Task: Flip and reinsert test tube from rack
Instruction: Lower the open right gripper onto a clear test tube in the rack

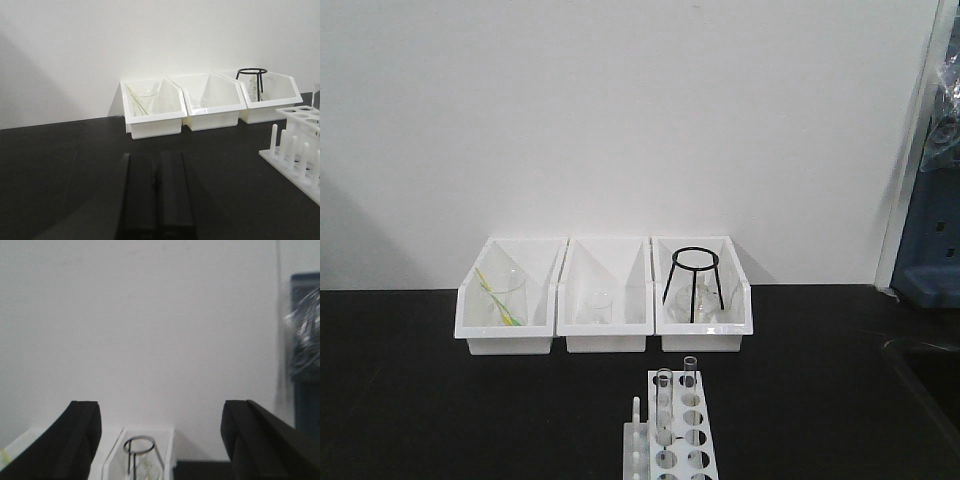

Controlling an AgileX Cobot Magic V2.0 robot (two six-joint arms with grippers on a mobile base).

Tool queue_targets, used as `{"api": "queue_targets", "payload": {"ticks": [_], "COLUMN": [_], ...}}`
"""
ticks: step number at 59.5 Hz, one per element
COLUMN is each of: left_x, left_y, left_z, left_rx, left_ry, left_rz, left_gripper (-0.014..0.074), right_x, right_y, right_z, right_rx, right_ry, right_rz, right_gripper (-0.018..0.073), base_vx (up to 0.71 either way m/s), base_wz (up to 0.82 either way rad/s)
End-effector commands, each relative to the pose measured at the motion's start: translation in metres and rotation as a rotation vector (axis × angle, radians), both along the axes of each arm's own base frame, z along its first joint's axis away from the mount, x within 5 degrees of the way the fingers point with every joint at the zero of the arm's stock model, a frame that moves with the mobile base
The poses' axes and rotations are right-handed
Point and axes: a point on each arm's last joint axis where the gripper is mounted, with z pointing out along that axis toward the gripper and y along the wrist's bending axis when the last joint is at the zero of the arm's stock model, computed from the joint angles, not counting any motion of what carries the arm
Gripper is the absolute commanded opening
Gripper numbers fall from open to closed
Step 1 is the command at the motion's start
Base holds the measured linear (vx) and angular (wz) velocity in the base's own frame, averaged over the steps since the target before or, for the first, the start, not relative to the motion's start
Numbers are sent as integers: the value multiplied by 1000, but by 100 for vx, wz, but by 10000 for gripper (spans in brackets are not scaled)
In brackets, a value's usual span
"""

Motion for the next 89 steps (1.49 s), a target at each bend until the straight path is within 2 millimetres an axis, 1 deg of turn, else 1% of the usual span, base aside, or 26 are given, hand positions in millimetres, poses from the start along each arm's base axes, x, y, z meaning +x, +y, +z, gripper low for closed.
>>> {"api": "queue_targets", "payload": {"ticks": [1,5,9,14,19,26,32,37,45,55,63,67,70,74,77,80,87,89], "left_x": [-1,-1,-1,-1,-1,-1,-1,-1,-1,-1,-1,-1,-1,-1,-1,-1,-1,-1], "left_y": [0,0,0,0,0,0,0,0,0,0,0,0,0,0,0,0,0,0], "left_z": [10,10,10,10,10,10,10,10,10,10,10,10,10,10,10,10,10,10], "left_rx": [-12,-12,-12,-12,-12,-12,-12,-12,-12,-12,-12,-12,-12,-12,-12,-12,-12,-12], "left_ry": [-94,-94,-94,-94,-94,-94,-94,-94,-94,-94,-94,-94,-94,-94,-94,-94,-94,-94], "left_rz": [0,0,0,0,0,0,0,0,0,0,0,0,0,0,0,0,0,0], "left_gripper": [-6,-6,-6,-6,-6,-6,-6,-6,-6,-6,-6,-6,-6,-6,-6,-6,-6,-6], "right_x": [15,26,29,31,35,50,62,73,94,119,132,136,138,139,139,139,140,140], "right_y": [22,41,58,78,93,110,118,127,141,154,160,163,163,164,164,163,163,163], "right_z": [-17,-47,-76,-107,-128,-155,-168,-175,-182,-190,-196,-198,-199,-198,-198,-198,-198,-199], "right_rx": [-27,-56,-92,-128,-128,-125,-127,-143,-159,-108,-102,-95,-85,-71,-67,-66,-70,-72], "right_ry": [-16,24,19,1,-17,14,27,28,18,37,42,46,48,51,50,51,59,63], "right_rz": [93,166,243,338,404,450,468,495,526,533,532,533,531,531,527,525,525,524], "right_gripper": [538,538,538,538,538,538,538,538,538,538,538,524,494,409,322,209,-19,-17], "base_vx": [0,0,0,0,0,0,0,0,0,0,0,0,0,0,0,0,0,0], "base_wz": [0,0,0,0,0,0,0,0,0,0,0,0,0,0,0,0,0,0]}}
